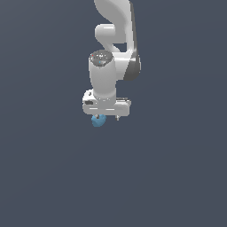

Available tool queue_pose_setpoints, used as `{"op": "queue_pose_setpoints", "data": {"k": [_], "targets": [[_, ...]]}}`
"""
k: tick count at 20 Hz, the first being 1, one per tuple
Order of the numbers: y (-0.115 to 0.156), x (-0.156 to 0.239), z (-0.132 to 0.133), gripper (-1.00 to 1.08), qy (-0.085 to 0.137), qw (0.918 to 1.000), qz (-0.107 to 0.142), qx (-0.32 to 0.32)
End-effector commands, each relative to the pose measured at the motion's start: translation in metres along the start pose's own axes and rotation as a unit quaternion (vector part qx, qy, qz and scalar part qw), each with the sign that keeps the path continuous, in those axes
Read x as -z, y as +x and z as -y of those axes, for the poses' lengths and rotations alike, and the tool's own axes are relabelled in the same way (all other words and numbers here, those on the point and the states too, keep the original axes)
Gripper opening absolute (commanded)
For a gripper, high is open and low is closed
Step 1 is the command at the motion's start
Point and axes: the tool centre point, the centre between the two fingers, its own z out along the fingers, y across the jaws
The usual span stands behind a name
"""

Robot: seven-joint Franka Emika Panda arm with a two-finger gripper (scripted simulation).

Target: Pick up the object and move it to a goal position.

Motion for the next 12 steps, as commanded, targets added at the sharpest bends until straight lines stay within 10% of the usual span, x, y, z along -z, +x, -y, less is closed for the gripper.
{"op": "queue_pose_setpoints", "data": {"k": [1,12], "targets": [[-0.014,-0.009,-0.014,1.00,-0.003,0.9998,0.002,-0.021],[-0.065,-0.037,-0.056,1.00,-0.011,0.9955,0.010,-0.093]]}}
